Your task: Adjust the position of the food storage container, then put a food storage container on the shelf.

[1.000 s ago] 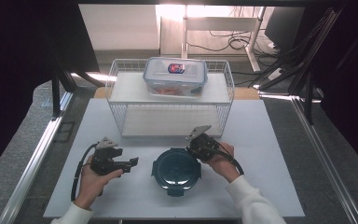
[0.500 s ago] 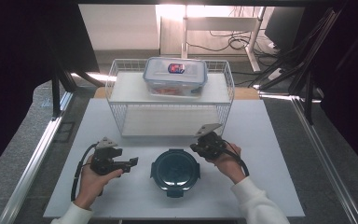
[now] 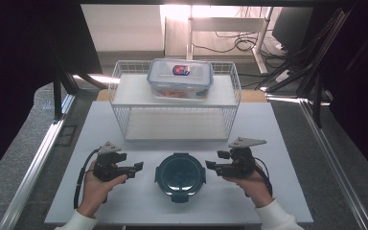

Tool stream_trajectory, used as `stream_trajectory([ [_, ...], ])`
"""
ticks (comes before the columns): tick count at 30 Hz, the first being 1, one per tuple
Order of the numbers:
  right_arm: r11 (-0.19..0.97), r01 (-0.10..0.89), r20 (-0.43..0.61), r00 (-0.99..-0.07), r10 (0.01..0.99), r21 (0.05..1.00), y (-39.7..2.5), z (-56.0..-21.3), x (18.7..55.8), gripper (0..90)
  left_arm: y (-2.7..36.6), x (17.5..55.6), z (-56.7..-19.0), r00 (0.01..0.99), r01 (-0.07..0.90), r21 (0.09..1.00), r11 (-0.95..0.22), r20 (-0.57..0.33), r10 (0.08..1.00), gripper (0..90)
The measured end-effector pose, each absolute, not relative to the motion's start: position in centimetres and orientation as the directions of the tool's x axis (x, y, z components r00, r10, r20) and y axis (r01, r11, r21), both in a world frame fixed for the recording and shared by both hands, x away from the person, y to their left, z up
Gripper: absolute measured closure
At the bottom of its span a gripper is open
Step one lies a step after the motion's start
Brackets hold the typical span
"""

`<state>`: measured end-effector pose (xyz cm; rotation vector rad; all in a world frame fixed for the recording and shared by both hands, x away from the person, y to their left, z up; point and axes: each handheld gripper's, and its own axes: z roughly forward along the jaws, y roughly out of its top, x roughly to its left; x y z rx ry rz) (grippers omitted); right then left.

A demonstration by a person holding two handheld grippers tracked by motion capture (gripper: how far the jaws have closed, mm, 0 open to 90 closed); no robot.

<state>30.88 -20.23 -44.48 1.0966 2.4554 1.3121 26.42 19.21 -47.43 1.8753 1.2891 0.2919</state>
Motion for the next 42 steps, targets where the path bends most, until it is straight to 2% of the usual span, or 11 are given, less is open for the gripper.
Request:
stream_trajectory([
  [3,0.335,0.552,0.231,-0.718,0.657,0.764,-21.0,-44.9,30.5,28.2,19.0,26.1,-47.3,0.448,0.668,0.731,-0.136,-0.250,0.858,21.3],
  [12,0.326,0.578,0.265,-0.711,0.651,0.748,-21.1,-45.6,30.7,25.3,18.8,25.9,-47.4,0.440,0.680,0.723,-0.125,-0.265,0.858,19.4],
  [21,0.331,0.591,0.303,-0.725,0.619,0.735,-20.4,-45.8,30.7,22.0,18.9,25.8,-47.4,0.419,0.710,0.699,-0.092,-0.314,0.852,16.5],
  [28,0.306,0.614,0.325,-0.701,0.634,0.728,-20.1,-46.3,30.5,19.2,18.6,26.0,-47.4,0.423,0.723,0.686,-0.079,-0.350,0.836,14.2],
  [31,0.288,0.635,0.366,-0.694,0.620,0.717,-19.8,-46.7,30.6,19.2,18.5,26.1,-47.5,0.415,0.736,0.674,-0.067,-0.371,0.830,12.5],
  [35,0.272,0.662,0.406,-0.679,0.611,0.698,-19.4,-47.1,30.7,17.9,18.3,26.1,-47.4,0.390,0.733,0.679,-0.053,-0.355,0.850,10.9],
  [42,0.251,0.694,0.434,-0.648,0.625,0.675,-18.8,-47.5,30.7,14.1,17.7,26.7,-47.9,0.403,0.771,0.637,-0.023,-0.459,0.791,10.7],
])
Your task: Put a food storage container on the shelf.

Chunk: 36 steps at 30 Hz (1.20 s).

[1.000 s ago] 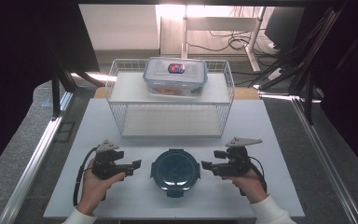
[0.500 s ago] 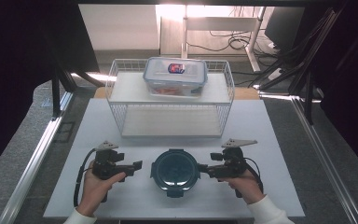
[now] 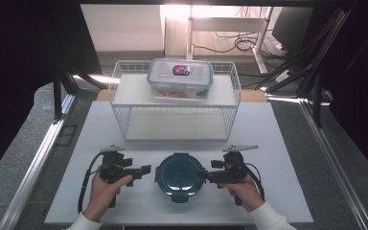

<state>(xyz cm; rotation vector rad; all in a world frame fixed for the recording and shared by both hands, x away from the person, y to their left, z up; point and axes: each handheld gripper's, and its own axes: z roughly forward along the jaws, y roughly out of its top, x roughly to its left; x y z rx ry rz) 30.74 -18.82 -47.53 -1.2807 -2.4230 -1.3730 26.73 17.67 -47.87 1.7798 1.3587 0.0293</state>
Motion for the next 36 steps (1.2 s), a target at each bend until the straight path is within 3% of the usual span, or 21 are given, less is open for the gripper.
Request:
stream_trajectory([
  [5,0.202,0.743,0.504,-0.601,0.620,0.638,-19.0,-48.1,30.8,13.9,16.9,27.5,-48.5,0.402,0.800,0.600,-0.013,-0.520,0.754,10.4],
  [13,0.194,0.777,0.536,-0.569,0.624,0.599,-18.5,-49.3,30.8,14.8,16.0,28.4,-50.1,0.376,0.848,0.531,0.007,-0.609,0.698,10.9],
  [24,0.166,0.825,0.611,-0.520,0.596,0.540,-17.7,-50.4,30.6,15.6,14.5,28.7,-51.6,0.366,0.888,0.459,-0.019,-0.682,0.633,18.4],
  [32,0.156,0.853,0.655,-0.488,0.577,0.498,-17.4,-51.1,30.5,24.2,13.9,28.5,-51.9,0.382,0.898,0.438,-0.047,-0.721,0.578,26.8],
  [36,0.121,0.873,0.696,-0.453,0.558,0.472,-17.9,-51.3,30.8,30.2,14.3,28.5,-52.1,0.337,0.915,0.403,-0.007,-0.755,0.562,30.6],
])
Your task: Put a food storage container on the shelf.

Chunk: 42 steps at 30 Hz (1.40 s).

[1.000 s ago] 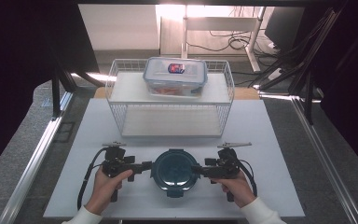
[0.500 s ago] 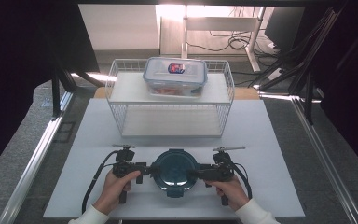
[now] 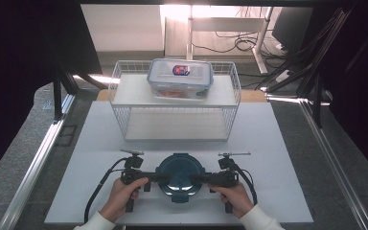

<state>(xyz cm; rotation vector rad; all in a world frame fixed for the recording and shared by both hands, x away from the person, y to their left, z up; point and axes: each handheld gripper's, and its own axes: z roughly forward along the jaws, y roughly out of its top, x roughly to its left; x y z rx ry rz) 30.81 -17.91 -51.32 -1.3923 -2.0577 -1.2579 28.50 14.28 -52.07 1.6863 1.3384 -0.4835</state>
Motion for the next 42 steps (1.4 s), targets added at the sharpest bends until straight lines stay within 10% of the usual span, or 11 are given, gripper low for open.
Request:
stream_trajectory([
  [42,0.191,0.652,0.470,-0.690,0.550,0.734,-18.0,-45.5,28.8,40.4,14.1,25.5,-46.8,0.518,0.782,0.623,-0.039,-0.612,0.598,41.2],
])
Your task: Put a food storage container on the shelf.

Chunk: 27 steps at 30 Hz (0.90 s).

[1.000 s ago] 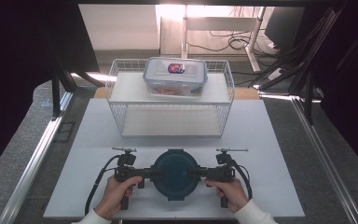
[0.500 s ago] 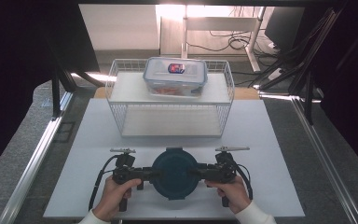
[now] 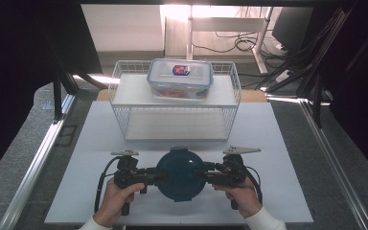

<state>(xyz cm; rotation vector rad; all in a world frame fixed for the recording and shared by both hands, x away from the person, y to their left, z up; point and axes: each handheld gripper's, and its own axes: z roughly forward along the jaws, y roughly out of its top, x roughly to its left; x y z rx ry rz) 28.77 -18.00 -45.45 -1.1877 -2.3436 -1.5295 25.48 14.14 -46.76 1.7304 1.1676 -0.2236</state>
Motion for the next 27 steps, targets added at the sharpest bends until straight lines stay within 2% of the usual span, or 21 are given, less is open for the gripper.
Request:
stream_trajectory([
  [12,0.196,0.634,0.450,-0.701,0.553,0.748,-18.1,-44.1,29.7,40.4,14.0,26.8,-45.5,0.540,0.764,0.643,-0.050,-0.595,0.596,41.2],
  [27,0.182,0.585,0.410,-0.725,0.553,0.790,-18.1,-40.1,31.4,40.6,14.1,28.7,-41.1,0.574,0.724,0.688,-0.054,-0.557,0.600,41.2],
])
